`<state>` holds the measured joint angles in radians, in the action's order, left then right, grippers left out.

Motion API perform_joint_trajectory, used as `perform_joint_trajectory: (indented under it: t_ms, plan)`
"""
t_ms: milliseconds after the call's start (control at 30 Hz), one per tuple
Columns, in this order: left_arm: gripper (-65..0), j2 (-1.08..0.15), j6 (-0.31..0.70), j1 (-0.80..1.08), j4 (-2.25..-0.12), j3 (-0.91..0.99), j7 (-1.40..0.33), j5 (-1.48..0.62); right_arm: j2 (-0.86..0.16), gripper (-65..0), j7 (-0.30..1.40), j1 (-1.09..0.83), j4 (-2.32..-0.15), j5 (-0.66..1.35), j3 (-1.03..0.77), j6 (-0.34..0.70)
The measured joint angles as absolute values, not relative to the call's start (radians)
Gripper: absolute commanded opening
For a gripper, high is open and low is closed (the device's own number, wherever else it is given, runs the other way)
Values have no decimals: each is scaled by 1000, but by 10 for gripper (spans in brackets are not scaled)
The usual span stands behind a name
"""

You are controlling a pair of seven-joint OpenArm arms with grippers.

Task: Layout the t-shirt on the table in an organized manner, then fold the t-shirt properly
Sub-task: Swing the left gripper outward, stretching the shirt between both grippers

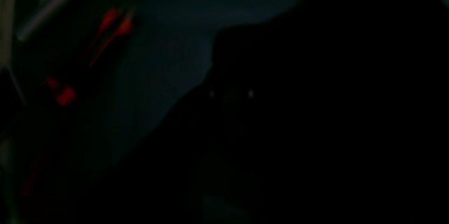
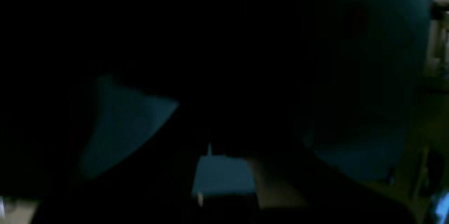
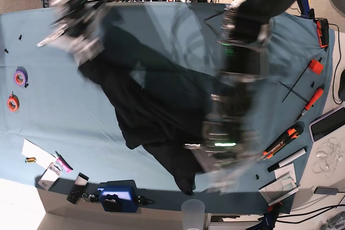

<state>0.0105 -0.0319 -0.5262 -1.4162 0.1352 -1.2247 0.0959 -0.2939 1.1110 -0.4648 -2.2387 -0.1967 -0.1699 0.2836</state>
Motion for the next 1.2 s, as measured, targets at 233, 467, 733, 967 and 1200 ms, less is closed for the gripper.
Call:
perform_joint_trajectory:
  t_ms: [233,467,733,967,1200]
  plan:
    - [-650,-38,79,-457,-1417,278,-1273,-152,-327,-650,1095,-378,-2238,-113,-288,292]
    - [-650,-48,118,-310,-1432,375,-1295,-248,-324,-650,1085,-340,-2236,-107,-288,299]
    - [-650,-55,216,-191,-1525,459,-1306,-398,-324,-650,1076,-335,-2234,-111,-288,300]
    - [-345,-152,218,-163,-1535,459,-1322,-413,-327,-650,1084,-335,-2233,-142,-291,292]
    - [-343,-259,210,-139,-1536,459,-1336,-380,-327,-650,1091,-315,-2233,-160,-295,284]
